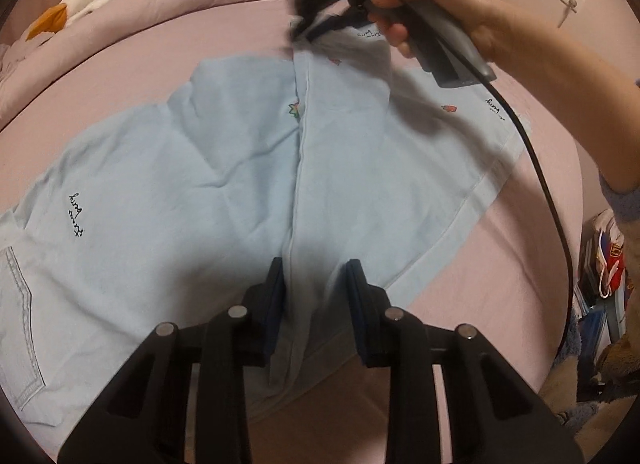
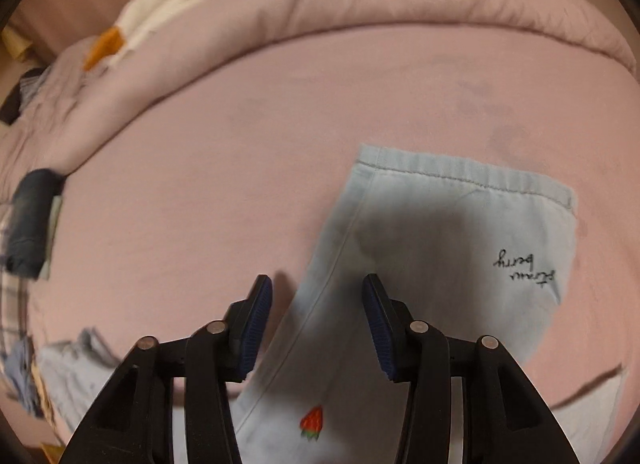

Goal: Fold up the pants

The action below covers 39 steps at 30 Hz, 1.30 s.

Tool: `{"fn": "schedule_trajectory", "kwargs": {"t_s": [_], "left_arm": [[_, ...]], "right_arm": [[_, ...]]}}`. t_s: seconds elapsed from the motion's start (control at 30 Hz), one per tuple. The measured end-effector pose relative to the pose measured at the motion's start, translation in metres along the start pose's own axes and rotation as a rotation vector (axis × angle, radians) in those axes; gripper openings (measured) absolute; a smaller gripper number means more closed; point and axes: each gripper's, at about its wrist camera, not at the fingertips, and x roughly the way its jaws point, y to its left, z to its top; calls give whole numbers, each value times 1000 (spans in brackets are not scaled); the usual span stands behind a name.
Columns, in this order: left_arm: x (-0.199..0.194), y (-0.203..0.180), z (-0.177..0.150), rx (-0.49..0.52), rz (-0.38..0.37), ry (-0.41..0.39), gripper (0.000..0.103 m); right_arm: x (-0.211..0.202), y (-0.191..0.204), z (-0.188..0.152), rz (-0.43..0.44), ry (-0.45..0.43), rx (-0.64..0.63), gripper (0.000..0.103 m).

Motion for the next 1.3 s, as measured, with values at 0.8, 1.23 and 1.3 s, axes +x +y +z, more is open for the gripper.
{"fn": "schedule_trajectory", "kwargs": {"t_s": [0.8,1.23,1.3], "left_arm": [[-12,-9,-13,109,64,42,10],[-5,-11,-6,110,93,73,10],[-4,-12,-4,110,98,68,9]], "right_arm": [[-153,-192,-277,297,-409,655,4],[-159,-212,-252,391,-496,812,41],[-155,-207,-239,365,-488,792,28]]}}
